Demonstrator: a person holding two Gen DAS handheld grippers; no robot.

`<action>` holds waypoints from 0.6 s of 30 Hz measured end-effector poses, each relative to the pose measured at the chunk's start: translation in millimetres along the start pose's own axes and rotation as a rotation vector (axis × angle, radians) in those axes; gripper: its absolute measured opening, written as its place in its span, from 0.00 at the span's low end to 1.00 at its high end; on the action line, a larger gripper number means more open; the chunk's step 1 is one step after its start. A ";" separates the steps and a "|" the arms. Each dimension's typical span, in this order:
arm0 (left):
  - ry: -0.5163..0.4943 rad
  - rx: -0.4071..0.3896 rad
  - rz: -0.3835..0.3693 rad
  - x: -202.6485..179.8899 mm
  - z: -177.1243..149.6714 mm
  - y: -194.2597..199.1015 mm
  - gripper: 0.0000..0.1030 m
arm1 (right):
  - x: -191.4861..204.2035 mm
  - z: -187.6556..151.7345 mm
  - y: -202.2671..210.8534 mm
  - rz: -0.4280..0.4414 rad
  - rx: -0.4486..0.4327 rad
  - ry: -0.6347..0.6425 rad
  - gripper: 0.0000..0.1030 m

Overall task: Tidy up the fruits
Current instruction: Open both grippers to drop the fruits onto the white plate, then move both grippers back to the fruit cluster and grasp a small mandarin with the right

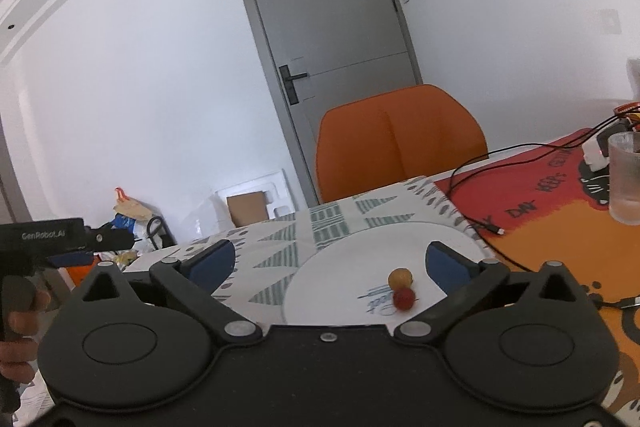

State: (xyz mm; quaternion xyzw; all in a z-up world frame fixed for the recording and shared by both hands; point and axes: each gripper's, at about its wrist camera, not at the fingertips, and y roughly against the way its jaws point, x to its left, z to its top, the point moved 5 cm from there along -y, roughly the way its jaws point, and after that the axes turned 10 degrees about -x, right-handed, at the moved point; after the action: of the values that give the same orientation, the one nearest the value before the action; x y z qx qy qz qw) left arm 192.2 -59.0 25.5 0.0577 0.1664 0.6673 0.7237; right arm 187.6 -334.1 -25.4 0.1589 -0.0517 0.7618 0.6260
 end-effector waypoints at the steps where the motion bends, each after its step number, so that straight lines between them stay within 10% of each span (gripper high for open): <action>1: 0.002 -0.002 0.003 3.9 -0.3 3.3 0.92 | 3.8 0.0 0.3 0.004 0.003 0.002 1.00; 18: 0.074 -0.029 0.070 85.9 -7.5 50.4 0.92 | 87.5 -19.4 -9.2 0.126 0.106 0.077 1.00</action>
State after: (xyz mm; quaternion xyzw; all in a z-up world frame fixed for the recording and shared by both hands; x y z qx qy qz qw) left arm 146.8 29.8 19.7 0.0283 0.1812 0.6960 0.6942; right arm 178.6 -244.8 -17.9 0.1588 0.0026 0.8069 0.5690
